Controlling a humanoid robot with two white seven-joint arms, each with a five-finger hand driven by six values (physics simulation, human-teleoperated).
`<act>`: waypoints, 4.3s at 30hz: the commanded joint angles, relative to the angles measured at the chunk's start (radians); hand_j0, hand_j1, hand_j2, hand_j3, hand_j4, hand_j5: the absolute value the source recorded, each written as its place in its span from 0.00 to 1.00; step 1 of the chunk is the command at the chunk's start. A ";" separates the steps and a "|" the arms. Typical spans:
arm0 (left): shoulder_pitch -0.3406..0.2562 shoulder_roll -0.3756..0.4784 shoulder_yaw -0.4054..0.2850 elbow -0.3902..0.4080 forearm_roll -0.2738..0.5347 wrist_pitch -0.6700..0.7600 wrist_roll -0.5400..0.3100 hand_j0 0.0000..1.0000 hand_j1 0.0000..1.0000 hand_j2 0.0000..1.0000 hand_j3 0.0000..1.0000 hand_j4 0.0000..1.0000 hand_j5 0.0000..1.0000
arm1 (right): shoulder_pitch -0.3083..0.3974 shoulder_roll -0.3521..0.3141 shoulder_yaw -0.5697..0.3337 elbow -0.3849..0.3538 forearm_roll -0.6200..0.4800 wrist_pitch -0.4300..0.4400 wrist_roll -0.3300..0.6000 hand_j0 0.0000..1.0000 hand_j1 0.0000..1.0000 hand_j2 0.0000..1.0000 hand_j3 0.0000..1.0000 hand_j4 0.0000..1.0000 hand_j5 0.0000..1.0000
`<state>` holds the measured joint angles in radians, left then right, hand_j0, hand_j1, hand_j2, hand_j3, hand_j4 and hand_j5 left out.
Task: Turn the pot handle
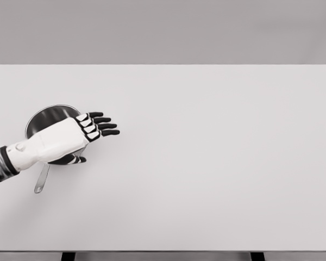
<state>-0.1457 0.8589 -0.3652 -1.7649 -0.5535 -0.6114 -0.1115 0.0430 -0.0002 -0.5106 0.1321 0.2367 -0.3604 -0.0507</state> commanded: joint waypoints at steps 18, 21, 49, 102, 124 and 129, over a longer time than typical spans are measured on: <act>0.041 0.011 -0.008 -0.007 -0.120 0.000 0.010 1.00 1.00 1.00 1.00 1.00 1.00 | 0.000 0.000 0.000 0.000 0.000 0.000 0.000 1.00 1.00 1.00 1.00 1.00 1.00; 0.051 0.020 -0.001 -0.007 -0.074 0.000 0.018 1.00 1.00 1.00 1.00 1.00 1.00 | 0.000 0.000 0.000 0.000 0.000 0.000 0.000 1.00 1.00 1.00 1.00 1.00 1.00; 0.192 0.103 -0.008 -0.013 -0.020 0.000 0.352 1.00 1.00 1.00 1.00 1.00 1.00 | 0.000 0.000 0.000 0.000 0.000 0.000 0.000 1.00 1.00 1.00 1.00 1.00 1.00; 0.212 0.157 0.068 0.010 -0.203 0.000 0.323 1.00 1.00 1.00 1.00 1.00 1.00 | 0.000 0.000 0.000 0.000 0.000 0.000 0.000 1.00 1.00 1.00 1.00 1.00 1.00; 0.212 0.158 0.109 0.065 -0.210 0.000 0.323 1.00 1.00 1.00 1.00 1.00 1.00 | 0.000 0.000 0.000 0.000 0.000 0.000 0.000 1.00 1.00 1.00 1.00 1.00 1.00; 0.212 0.158 0.117 0.073 -0.210 0.000 0.323 1.00 1.00 1.00 1.00 1.00 1.00 | 0.000 0.000 0.000 0.000 0.000 0.000 0.000 1.00 1.00 1.00 1.00 1.00 1.00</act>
<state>0.0660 1.0157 -0.2528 -1.6950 -0.7702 -0.6097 0.2111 0.0430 -0.0002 -0.5105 0.1320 0.2367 -0.3604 -0.0507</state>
